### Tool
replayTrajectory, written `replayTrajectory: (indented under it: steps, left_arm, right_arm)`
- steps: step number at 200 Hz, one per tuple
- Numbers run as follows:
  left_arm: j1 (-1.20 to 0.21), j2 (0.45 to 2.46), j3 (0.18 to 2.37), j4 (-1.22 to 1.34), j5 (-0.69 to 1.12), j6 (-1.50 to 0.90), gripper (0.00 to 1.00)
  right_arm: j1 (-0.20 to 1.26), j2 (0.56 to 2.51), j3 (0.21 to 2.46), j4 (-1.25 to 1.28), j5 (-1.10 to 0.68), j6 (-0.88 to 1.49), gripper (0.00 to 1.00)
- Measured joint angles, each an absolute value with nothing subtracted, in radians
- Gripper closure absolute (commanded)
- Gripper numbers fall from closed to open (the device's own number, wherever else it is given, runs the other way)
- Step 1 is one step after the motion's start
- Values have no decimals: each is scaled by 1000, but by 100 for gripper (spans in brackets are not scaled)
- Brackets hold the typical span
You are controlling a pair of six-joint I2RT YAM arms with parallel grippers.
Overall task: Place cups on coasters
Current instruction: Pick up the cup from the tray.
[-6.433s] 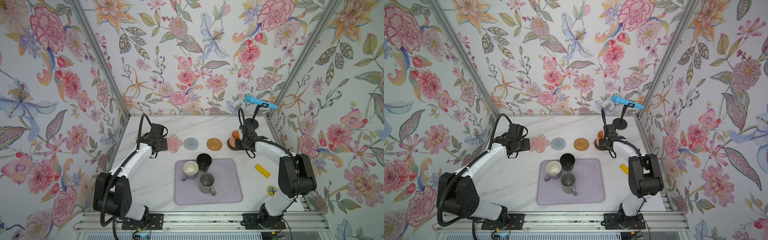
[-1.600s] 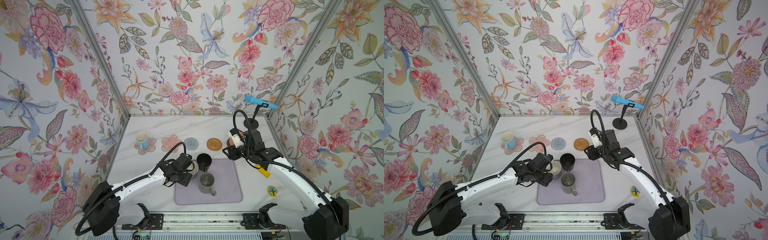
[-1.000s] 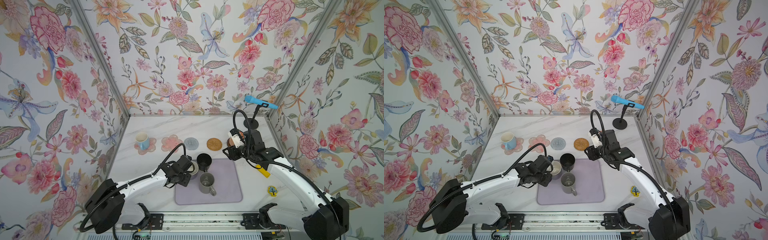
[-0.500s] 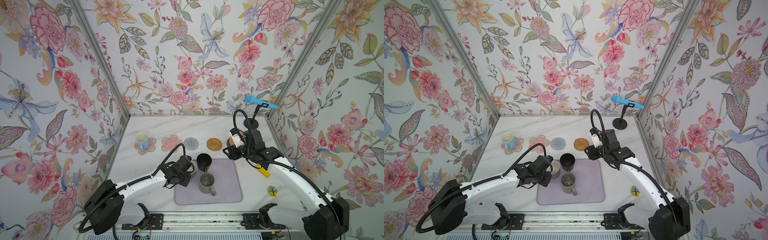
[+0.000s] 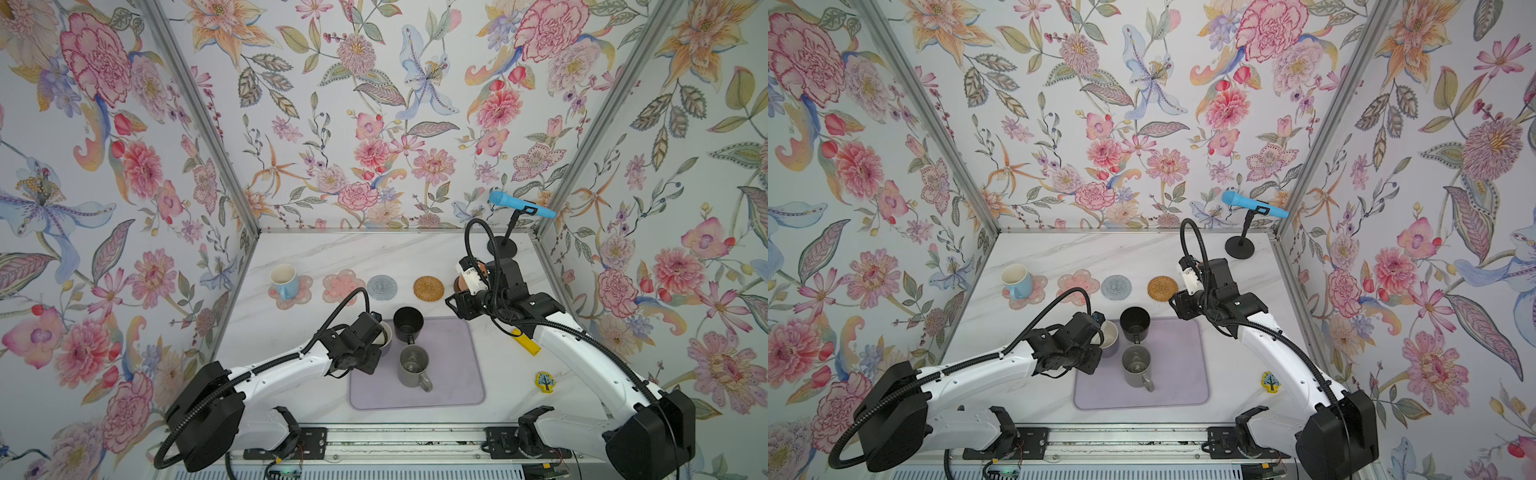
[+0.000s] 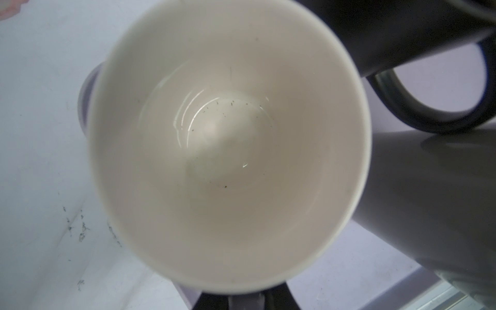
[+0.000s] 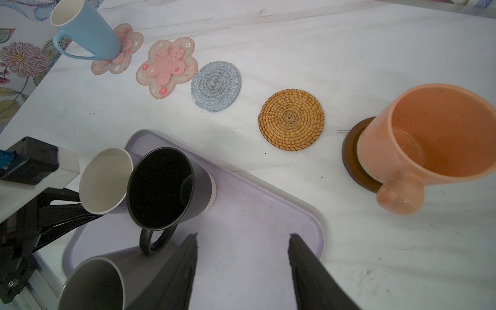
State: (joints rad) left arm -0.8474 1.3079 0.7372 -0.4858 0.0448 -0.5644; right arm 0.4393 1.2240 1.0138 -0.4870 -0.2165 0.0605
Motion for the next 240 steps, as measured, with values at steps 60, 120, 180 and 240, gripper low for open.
replayTrajectory:
  steps: [60, 120, 180, 240]
  left_arm:
    - [-847, 1283, 719, -487, 45, -565, 100]
    - [-847, 1275, 719, -503, 45, -565, 100]
    - [-847, 1266, 729, -542, 44, -561, 100]
    - [-847, 1245, 736, -592, 44, -562, 100]
  right_arm:
    - [439, 1229, 1014, -487, -216, 64, 43]
    - [439, 1229, 1016, -487, -208, 64, 43]
    - [439, 1229, 1016, -487, -192, 63, 43]
    - [439, 1229, 1016, -487, -191, 63, 43]
